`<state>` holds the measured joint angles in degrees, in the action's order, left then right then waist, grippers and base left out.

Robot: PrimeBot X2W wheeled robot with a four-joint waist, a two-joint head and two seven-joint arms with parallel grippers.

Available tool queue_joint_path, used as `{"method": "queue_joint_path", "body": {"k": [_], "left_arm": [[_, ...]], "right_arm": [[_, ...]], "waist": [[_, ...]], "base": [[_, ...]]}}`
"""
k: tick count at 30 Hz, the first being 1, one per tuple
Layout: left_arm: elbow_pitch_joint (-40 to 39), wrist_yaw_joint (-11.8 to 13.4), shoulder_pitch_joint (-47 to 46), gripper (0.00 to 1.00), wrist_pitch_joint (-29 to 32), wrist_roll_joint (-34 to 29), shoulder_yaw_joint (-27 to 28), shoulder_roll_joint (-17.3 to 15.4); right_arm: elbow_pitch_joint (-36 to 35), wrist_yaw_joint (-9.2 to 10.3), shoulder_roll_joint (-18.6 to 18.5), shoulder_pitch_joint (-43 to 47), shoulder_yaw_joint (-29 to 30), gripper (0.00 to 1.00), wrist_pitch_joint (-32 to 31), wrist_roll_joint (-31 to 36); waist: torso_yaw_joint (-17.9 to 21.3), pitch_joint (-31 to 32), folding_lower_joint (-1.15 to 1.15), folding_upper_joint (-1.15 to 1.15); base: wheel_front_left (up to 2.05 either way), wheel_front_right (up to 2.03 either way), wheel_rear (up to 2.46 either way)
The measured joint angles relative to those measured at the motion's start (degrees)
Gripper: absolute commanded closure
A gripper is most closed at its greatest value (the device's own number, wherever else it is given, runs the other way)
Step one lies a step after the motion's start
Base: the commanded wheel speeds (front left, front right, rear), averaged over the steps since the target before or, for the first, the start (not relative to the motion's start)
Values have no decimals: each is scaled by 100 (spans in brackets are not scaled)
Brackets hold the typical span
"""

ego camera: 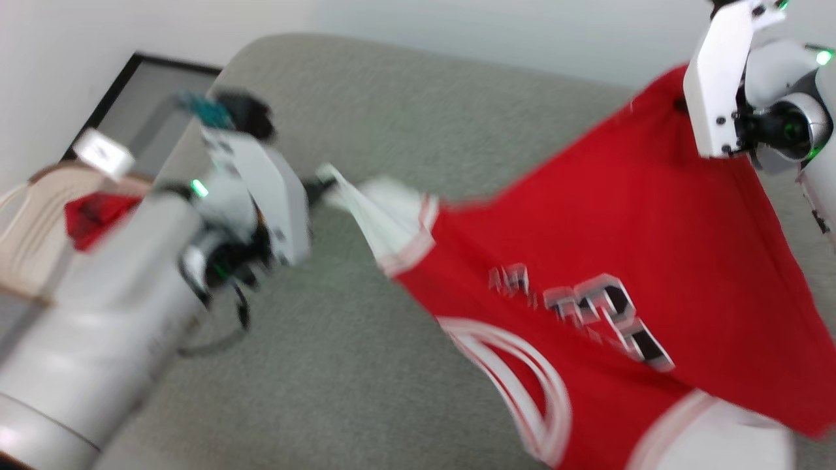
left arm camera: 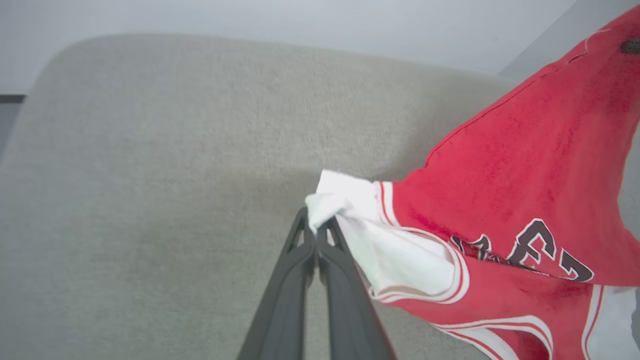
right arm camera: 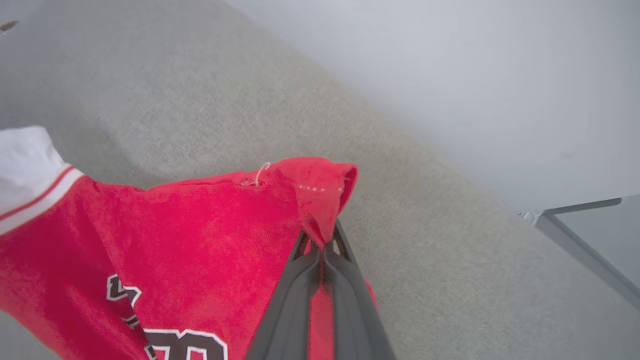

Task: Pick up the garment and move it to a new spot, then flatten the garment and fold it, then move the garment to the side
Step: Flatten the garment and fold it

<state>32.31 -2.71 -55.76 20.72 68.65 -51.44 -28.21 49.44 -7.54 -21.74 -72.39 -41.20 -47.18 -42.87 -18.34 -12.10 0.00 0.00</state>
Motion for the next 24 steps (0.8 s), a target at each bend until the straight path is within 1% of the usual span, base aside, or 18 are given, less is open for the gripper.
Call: {"method": "queue_joint_path", "body": {"k": [2,6,10,12,18,21,24], "left_arm": [[24,34,-339,100,207,-63,31,-136],[218,130,-994,100,404,-216,91,-240],[583,179,-1667,100,233,-563,129,-303],[795,189,-1968,100,102,-700,155,-271],[1467,147,-2635,100,-252,-939,202,-108],[1744,92,-2891,100,-388,-989,246,-1],[1979,62,-3081,100,-464,-990,268,100]], "right_arm": [[-55,1,-8,-52,16,100,312,47],[-89,1,-30,-164,96,100,933,138],[-51,1,-32,-305,242,100,1613,309],[12,1,-4,-359,346,100,1945,414],[197,1,162,-405,657,100,2626,523],[302,1,243,-467,871,100,2859,524],[368,1,318,-487,1020,100,2891,499]], "waist": [[127,125,0,0],[382,359,0,0],[640,564,0,0],[774,659,0,0],[1143,916,0,0],[1298,1028,0,0],[1430,1107,0,0]], "base": [[0,0,0],[0,0,0],[0,0,0],[0,0,0],[0,0,0],[0,0,0],[0,0,0]]}}
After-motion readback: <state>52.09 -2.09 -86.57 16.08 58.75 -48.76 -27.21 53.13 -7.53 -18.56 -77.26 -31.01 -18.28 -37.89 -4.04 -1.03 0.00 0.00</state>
